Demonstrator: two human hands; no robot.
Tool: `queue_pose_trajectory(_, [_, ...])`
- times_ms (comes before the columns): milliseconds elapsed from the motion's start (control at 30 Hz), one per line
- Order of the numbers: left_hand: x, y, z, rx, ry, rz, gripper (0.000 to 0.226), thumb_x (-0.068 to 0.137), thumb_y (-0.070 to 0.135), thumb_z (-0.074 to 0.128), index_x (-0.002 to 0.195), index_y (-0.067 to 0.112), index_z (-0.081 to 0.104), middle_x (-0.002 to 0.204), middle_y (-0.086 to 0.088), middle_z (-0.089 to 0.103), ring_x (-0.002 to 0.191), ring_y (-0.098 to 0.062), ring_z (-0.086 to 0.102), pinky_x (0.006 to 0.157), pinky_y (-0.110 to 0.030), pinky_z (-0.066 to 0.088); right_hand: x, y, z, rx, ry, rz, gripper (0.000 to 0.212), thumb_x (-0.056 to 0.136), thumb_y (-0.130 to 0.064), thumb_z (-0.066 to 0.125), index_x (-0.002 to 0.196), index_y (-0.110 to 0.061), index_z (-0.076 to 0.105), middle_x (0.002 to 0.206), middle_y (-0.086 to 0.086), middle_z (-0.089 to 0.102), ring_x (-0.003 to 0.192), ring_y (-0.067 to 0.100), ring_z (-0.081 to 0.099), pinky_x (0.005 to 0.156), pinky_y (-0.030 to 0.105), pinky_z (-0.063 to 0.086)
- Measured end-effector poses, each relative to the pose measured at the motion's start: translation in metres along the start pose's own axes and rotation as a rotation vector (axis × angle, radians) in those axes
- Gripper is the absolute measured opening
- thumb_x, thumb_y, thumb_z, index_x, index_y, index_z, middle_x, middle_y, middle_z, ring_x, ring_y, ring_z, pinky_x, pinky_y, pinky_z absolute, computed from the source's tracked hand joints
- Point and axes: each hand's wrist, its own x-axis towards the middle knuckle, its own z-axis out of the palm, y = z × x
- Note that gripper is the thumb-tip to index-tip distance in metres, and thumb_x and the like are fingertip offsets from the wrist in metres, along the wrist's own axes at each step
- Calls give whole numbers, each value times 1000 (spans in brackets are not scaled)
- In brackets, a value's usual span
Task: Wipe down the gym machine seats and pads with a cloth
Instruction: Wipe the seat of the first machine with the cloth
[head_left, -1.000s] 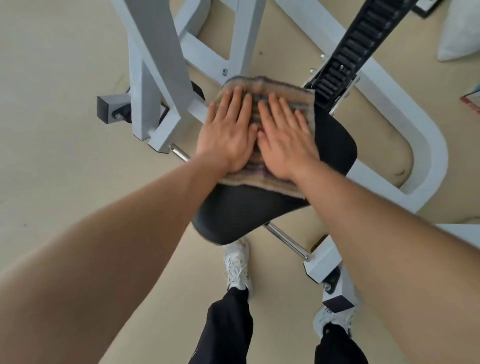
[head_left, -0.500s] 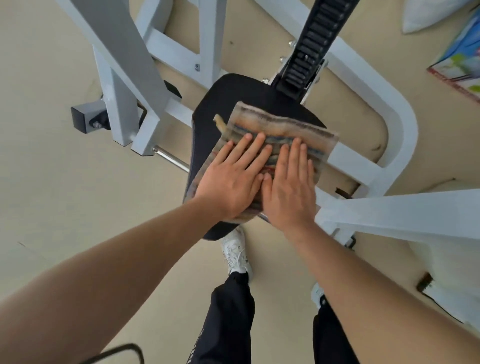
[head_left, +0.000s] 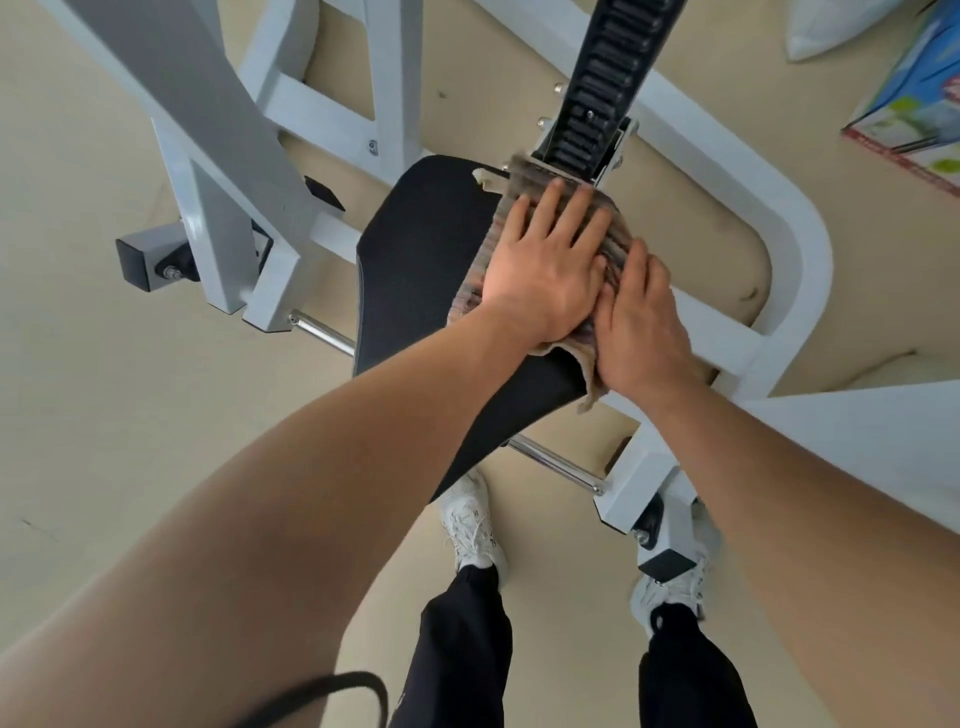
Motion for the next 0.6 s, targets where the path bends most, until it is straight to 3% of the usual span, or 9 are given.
queue_pose_trajectory(67, [-16, 1, 6, 31, 1, 127, 59, 105, 44, 17, 160, 22, 20, 168, -5, 15, 155, -31, 9, 125, -52, 8, -31, -2, 8, -6, 44, 34, 66, 105, -39, 23, 155, 2, 16, 154, 26, 31, 133, 39, 44, 106, 43, 42])
queue_pose_trajectory(200, [-44, -20, 10, 105, -68, 364, 60, 105, 48, 12, 161, 27, 6, 170, 2, 3, 156, -28, -1, 126, -48, 0, -70, -11, 17, -93, 49, 9, 67, 104, -38, 24, 153, 8, 17, 158, 33, 21, 144, 43, 30, 119, 48, 32])
queue_pose_trajectory(300, [-27, -33, 9, 122, -58, 380, 60, 105, 48, 11, 161, 30, 3, 170, 3, 2, 156, -24, -2, 126, -45, -2, -48, -14, 15, -126, 37, 11, 72, 102, -41, 21, 154, 8, 16, 159, 33, 17, 148, 43, 23, 121, 49, 26])
queue_pose_trajectory(400, [5, -45, 5, 86, 47, 299, 58, 104, 46, 18, 159, 27, 22, 166, -1, 24, 153, -25, 18, 126, -46, 9, -1, -20, 7, -158, 50, -7, 75, 98, -44, 15, 154, 6, 19, 157, 28, 26, 145, 39, 29, 121, 46, 26])
queue_pose_trajectory(500, [30, -66, -3, 85, 122, 246, 52, 102, 45, 24, 143, 22, 47, 139, -4, 55, 129, -28, 49, 116, -45, 29, 35, -36, -1, -247, 56, -60, 71, 96, -45, 17, 149, 0, 32, 139, 24, 48, 123, 37, 48, 104, 47, 39])
queue_pose_trajectory(600, [36, -95, -11, 85, 130, 186, 51, 101, 49, 25, 133, 18, 51, 127, -6, 59, 117, -30, 53, 108, -43, 35, 55, -60, 1, -298, 51, -120, 58, 101, -39, 26, 147, -5, 35, 135, 21, 50, 118, 36, 50, 97, 48, 41])
